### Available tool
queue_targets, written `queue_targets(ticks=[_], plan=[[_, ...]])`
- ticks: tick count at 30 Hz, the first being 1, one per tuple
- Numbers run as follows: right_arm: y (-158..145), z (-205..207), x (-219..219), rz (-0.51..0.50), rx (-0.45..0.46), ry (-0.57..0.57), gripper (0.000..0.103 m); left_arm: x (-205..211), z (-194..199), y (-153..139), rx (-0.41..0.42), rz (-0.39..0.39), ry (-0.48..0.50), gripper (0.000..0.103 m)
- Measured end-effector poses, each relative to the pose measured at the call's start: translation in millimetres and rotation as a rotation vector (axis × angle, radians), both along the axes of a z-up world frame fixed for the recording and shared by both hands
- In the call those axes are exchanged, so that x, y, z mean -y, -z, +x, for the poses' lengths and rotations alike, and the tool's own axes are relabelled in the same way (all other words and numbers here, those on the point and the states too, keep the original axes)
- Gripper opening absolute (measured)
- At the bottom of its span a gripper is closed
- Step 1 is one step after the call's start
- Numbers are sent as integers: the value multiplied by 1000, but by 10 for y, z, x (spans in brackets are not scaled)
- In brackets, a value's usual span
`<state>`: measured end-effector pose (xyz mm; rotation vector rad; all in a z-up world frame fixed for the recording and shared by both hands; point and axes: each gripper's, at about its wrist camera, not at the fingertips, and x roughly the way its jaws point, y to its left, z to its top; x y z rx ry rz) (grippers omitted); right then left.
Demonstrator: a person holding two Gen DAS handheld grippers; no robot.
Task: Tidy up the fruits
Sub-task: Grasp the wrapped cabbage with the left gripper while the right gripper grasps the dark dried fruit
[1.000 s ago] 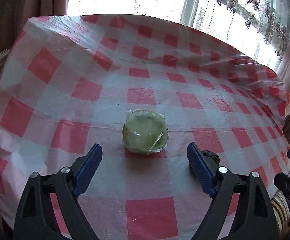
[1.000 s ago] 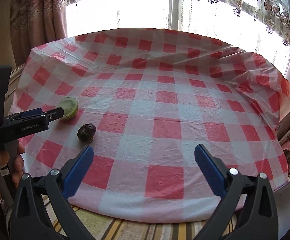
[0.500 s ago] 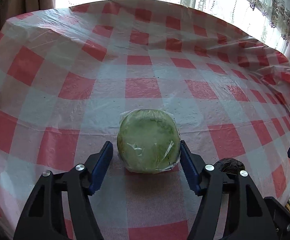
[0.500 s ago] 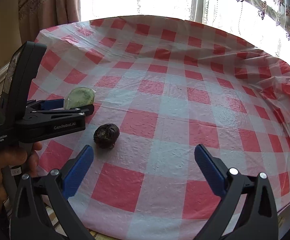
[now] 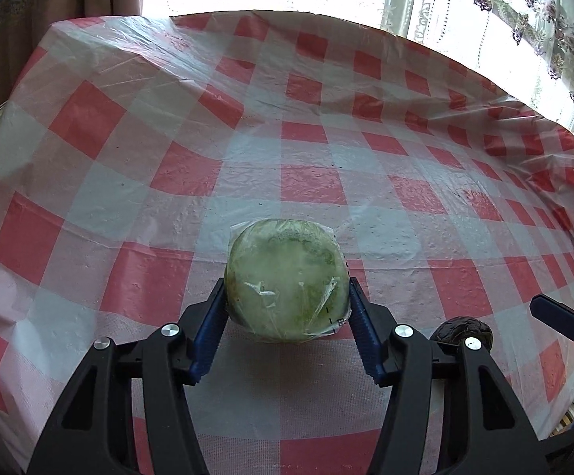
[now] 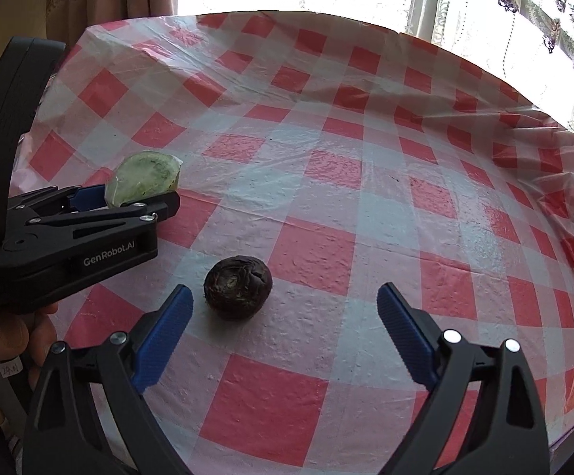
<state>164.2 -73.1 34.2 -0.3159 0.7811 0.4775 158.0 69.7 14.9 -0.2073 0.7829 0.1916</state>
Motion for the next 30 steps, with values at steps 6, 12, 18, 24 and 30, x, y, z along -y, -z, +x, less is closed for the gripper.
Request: queue_targets(ticks=[6,12,18,24,30], plan=[[52,11,-138,-47,1,-26,79,-26,-37,-13,11,1,-11,57],[114,37,-176,-47,-40,-56,40,-30,-57,-10,15,2,-10,56],[83,41,-75,-1,-57,-43,40,-6,-97,-38,19,9,-5,56],[6,-7,85,35,-57,-18,40,107,-139,-108,25,23,19,56],[-71,-51,298,59,-50,19,40,288,-180,-189,32,42,53,56]])
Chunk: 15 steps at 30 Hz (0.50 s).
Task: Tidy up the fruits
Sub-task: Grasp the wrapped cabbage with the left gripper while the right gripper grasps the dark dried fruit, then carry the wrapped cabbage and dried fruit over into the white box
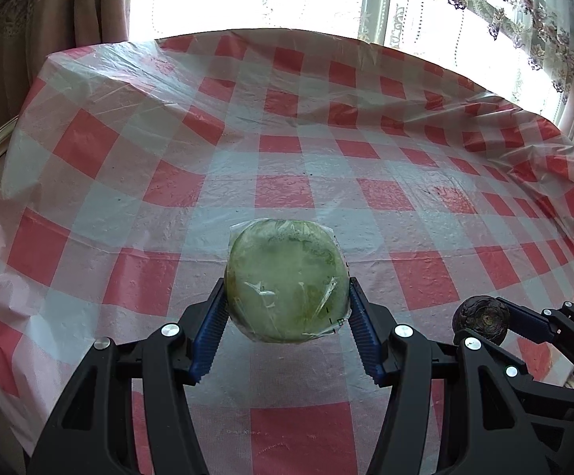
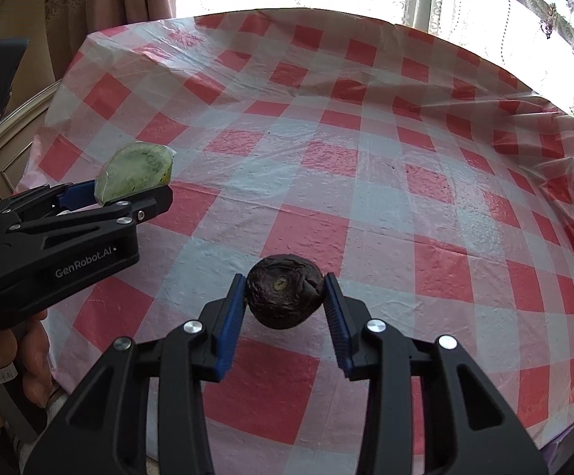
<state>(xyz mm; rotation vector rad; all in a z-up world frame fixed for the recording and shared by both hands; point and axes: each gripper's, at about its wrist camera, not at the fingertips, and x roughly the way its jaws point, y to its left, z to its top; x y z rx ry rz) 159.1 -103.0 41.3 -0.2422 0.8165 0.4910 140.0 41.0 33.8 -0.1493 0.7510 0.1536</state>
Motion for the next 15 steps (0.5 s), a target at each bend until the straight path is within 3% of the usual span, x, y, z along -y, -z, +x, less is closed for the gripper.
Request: queue_targets(ticks=[15], plan=[[-133,-90,595,64,-1,95,40,584,-53,-152,4,48,105,56]])
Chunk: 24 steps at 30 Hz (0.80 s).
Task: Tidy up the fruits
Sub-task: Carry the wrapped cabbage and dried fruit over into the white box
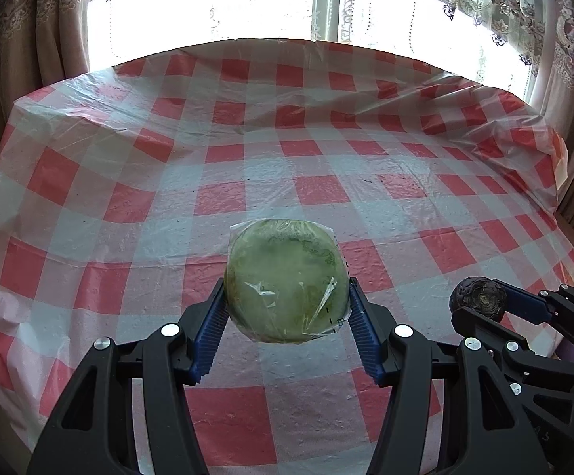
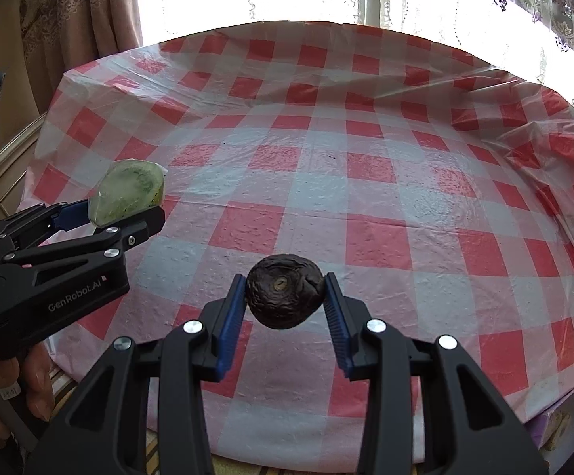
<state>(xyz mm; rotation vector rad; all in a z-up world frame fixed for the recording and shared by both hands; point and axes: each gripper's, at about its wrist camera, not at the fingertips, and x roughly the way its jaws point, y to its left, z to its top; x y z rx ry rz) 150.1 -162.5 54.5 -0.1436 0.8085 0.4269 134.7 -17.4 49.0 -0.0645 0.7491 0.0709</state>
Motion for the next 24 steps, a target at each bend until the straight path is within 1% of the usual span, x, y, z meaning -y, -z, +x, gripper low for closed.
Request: queue_targets(ticks=[14,24], plan=[[-85,-151,559,41,7,76,40,592,-49,-87,0,48,103,56],[-96,-246,1059,65,1,148,40,1045,-89,-114,-3,75,186,56]])
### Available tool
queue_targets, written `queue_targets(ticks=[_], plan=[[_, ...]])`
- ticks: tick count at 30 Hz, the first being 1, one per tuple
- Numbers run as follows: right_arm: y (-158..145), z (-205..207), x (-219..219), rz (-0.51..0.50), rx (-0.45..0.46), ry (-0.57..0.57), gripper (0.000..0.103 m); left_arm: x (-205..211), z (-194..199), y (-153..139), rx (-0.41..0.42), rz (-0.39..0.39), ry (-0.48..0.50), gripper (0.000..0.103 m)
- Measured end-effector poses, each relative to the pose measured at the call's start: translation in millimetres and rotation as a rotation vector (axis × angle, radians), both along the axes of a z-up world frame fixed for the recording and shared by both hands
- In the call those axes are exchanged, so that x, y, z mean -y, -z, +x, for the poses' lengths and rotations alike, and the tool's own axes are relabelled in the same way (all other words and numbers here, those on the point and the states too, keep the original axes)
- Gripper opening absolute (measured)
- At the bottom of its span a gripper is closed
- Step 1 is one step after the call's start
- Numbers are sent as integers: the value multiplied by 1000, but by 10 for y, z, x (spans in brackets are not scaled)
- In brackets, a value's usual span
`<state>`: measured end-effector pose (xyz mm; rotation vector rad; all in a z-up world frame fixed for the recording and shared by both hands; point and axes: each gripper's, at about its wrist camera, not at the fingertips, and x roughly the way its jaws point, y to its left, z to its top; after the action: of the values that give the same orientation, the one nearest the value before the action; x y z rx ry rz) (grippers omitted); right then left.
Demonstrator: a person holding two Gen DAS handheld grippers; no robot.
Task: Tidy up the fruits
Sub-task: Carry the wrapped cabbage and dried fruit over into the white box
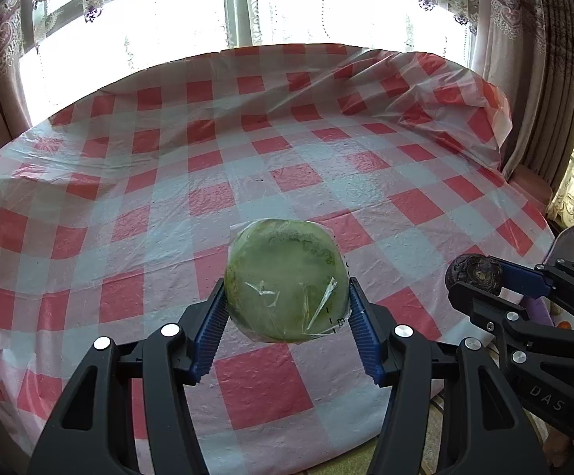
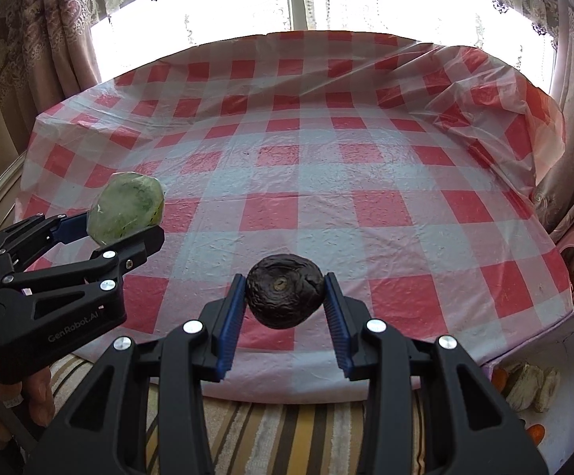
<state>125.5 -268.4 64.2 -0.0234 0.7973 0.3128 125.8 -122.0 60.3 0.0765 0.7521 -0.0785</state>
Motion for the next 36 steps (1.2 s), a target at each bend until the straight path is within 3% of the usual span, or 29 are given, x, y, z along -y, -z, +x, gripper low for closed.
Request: queue_targets(ticks=[11,22,36], plan=[[-4,-153,768,17,-5,121,40,586,-45,-34,-1,32,119,56],[31,-325,1761,-5,-19,303,40,1400,-158,-19,-2,63,301,56],[229,-530,2701,-95,-70,476,40,2383,-338,131,-23,121,530,56]])
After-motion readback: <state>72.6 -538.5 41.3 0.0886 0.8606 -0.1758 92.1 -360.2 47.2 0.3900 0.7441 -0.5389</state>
